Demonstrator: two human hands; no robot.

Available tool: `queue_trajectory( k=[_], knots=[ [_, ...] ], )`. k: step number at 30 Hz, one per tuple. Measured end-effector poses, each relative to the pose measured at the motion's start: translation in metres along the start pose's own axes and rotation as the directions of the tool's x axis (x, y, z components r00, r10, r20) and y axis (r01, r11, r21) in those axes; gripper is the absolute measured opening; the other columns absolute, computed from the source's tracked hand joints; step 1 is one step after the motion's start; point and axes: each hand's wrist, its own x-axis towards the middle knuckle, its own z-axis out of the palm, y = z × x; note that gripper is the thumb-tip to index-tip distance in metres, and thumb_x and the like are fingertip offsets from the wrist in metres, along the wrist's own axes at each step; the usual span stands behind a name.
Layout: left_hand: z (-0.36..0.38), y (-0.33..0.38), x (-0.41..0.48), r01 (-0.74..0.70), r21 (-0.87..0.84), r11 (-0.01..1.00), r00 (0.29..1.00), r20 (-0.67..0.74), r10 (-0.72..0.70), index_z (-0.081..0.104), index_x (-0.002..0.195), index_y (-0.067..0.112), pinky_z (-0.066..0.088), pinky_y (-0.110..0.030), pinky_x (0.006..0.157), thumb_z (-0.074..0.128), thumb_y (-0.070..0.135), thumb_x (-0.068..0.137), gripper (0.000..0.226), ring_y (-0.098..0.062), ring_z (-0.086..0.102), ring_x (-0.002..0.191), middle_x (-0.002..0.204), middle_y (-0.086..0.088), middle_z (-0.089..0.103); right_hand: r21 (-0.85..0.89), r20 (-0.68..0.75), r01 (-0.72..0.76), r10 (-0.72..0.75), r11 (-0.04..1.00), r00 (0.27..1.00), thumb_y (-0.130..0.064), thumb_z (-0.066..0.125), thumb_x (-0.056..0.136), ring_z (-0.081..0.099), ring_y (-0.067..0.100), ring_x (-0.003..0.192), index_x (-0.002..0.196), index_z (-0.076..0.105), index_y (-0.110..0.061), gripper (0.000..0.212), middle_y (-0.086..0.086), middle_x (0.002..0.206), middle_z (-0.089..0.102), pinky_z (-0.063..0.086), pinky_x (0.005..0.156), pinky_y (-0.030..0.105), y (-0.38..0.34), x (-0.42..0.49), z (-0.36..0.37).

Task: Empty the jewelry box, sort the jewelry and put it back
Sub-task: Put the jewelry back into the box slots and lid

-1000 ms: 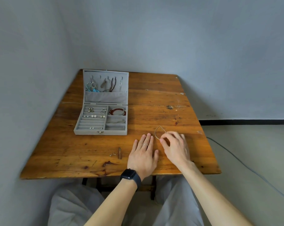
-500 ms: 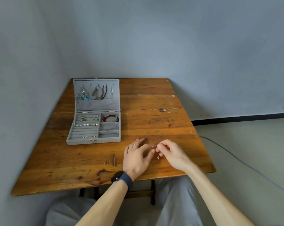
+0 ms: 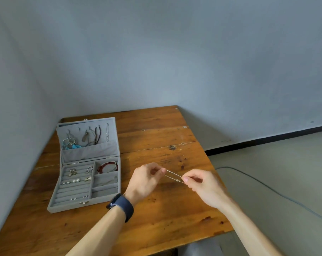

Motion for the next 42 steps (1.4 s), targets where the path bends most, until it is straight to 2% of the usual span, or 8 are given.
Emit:
queue_trajectory(
  k=[7,13,16,19,22,25,32,42],
  knots=[
    [0.026,0.013,0.079,-0.007,0.341,0.94,0.998,-0.053,0.027,0.067,0.103,0.033,0.051,-0.031,0.073,0.047,0.049,0.099,0.026,-0.021,0.062,0.091,0.098,0.003,0.065,-0.319,-0.188,0.04,-0.104,0.947,0.977,-0.032,0.058,0.098,0.063,0.002,0.082,0.089,0.065,-0.035,0.012,-0.02,0.082,0.067,0.047,0.068,0.016,0.003,0.088,-0.027],
    [0.048,0.003,0.153,-0.029,0.373,0.927,0.997,-0.051,0.052,0.06,0.125,0.03,0.05,-0.037,0.092,0.04,0.045,0.102,0.034,-0.025,0.06,0.11,0.117,0.0,0.066,-0.342,-0.137,-0.009,-0.04,0.94,0.99,-0.03,0.059,0.098,0.062,0.003,0.09,0.087,0.069,-0.035,0.016,-0.021,0.091,0.069,0.041,0.069,0.015,0.01,0.17,-0.054],
    [0.055,-0.016,0.177,-0.018,0.508,0.861,0.999,-0.014,0.03,0.032,0.153,0.028,0.018,-0.042,0.122,0.028,0.05,0.104,0.054,-0.023,0.02,0.151,0.16,0.001,0.034,-0.317,-0.122,-0.016,-0.024,0.948,0.992,-0.029,0.058,0.099,0.063,0.004,0.089,0.088,0.069,-0.035,0.016,-0.021,0.088,0.067,0.039,0.066,0.011,0.011,0.202,-0.058],
    [0.061,-0.038,0.185,-0.008,0.596,0.803,0.999,0.031,-0.012,0.0,0.16,0.028,-0.003,-0.044,0.125,0.013,0.057,0.103,0.065,-0.013,-0.011,0.153,0.167,0.007,-0.005,-0.265,-0.13,-0.038,0.003,0.963,0.991,-0.032,0.06,0.098,0.065,0.004,0.084,0.088,0.069,-0.036,0.014,-0.019,0.079,0.067,0.044,0.07,0.016,0.012,0.227,-0.056],
    [0.067,-0.05,0.183,-0.006,0.62,0.785,0.999,0.03,-0.016,-0.012,0.157,0.031,-0.01,-0.044,0.123,0.003,0.06,0.1,0.065,-0.01,-0.019,0.15,0.163,0.011,-0.017,-0.077,-0.094,-0.071,0.063,0.995,0.994,-0.035,0.064,0.095,0.071,0.011,0.073,0.085,0.072,-0.034,0.013,-0.011,0.073,0.073,0.057,0.073,0.028,0.014,0.249,-0.05],
    [0.068,-0.052,0.185,-0.006,0.625,0.781,1.0,0.013,-0.002,-0.014,0.156,0.031,-0.011,-0.043,0.123,0.002,0.06,0.1,0.065,-0.009,-0.021,0.149,0.163,0.012,-0.019,0.056,-0.055,-0.154,0.157,0.987,0.986,-0.031,0.067,0.092,0.071,0.012,0.073,0.085,0.077,-0.029,0.012,-0.009,0.078,0.075,0.061,0.074,0.03,0.022,0.267,-0.043],
    [0.066,-0.051,0.183,-0.007,0.612,0.791,1.0,0.004,0.005,-0.009,0.158,0.031,-0.009,-0.043,0.124,0.005,0.061,0.1,0.066,-0.01,-0.017,0.151,0.164,0.011,-0.014,-0.406,-0.297,-0.209,0.088,0.89,0.951,-0.033,0.063,0.093,0.067,0.017,0.096,0.089,0.079,-0.031,0.017,-0.014,0.098,0.076,0.045,0.073,0.021,0.05,0.28,-0.04],
    [0.068,-0.054,0.185,0.004,0.609,0.793,1.0,-0.014,0.006,-0.004,0.159,0.032,-0.006,-0.043,0.124,0.007,0.064,0.099,0.069,-0.009,-0.014,0.152,0.166,0.011,-0.009,-0.577,-0.28,-0.106,-0.075,0.81,0.957,-0.032,0.06,0.098,0.065,0.026,0.103,0.116,0.074,-0.021,0.025,0.005,0.114,0.07,0.052,0.088,0.035,0.059,0.269,-0.041]
  ],
)
